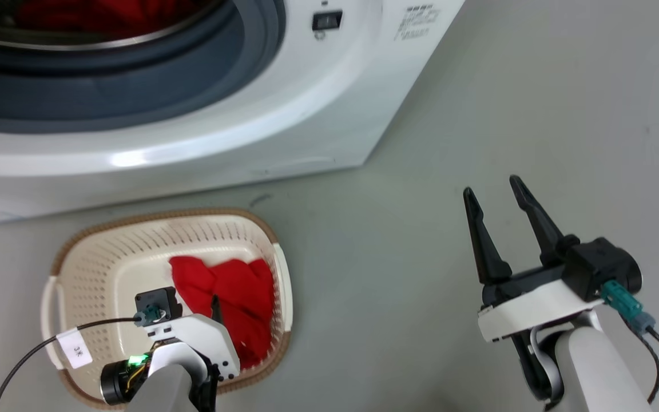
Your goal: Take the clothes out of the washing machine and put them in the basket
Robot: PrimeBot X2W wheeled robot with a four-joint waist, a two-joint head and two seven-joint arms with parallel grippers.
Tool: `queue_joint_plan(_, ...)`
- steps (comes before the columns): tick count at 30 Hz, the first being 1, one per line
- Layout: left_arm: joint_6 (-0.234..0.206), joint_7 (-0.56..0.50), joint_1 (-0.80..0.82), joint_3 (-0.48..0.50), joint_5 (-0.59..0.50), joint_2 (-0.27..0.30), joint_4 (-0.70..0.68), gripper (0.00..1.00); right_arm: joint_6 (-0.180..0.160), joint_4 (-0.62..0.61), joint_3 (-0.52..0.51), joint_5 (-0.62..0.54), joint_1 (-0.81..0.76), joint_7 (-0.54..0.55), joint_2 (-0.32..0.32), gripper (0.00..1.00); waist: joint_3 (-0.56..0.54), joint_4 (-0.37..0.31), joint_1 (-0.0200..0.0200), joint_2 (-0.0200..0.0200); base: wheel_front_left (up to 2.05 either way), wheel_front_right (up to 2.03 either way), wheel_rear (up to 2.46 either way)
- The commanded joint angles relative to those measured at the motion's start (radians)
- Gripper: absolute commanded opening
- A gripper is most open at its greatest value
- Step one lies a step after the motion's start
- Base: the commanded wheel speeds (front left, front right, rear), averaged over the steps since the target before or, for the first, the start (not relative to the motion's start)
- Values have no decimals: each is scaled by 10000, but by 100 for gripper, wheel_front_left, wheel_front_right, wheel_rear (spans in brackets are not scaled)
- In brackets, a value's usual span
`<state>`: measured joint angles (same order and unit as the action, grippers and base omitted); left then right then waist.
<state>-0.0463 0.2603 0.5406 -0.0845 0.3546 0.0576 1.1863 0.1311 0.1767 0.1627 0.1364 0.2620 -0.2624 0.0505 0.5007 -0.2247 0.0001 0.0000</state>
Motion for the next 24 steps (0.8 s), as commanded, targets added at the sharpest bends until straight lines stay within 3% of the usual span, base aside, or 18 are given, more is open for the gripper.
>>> queue_joint_plan(1, 59, 56, -330, 2, -46, -26, -238, 100, -7, 56, -61, -80, -236, -35, -5, 100, -1156, 343, -1, 0, 0, 0, 0)
queue_joint_plan(11, 160, 49, -2245, -125, -397, -77, -3515, 100, -5, -208, -646, -518, -1245, 109, -5, 100, -3008, 629, -1, 0, 0, 0, 0)
queue_joint_plan(17, -148, 50, -3247, -558, -406, -75, -5839, 100, -7, -722, -1007, -811, -1718, 457, -3, 100, -3619, 890, -1, 0, 0, 0, 0)
queue_joint_plan(24, -407, 51, -3936, -1000, -638, -72, -7645, 100, -7, -1401, -1433, -1008, -2202, 852, -3, 100, -3964, 1358, -1, 0, 0, 0, 0)
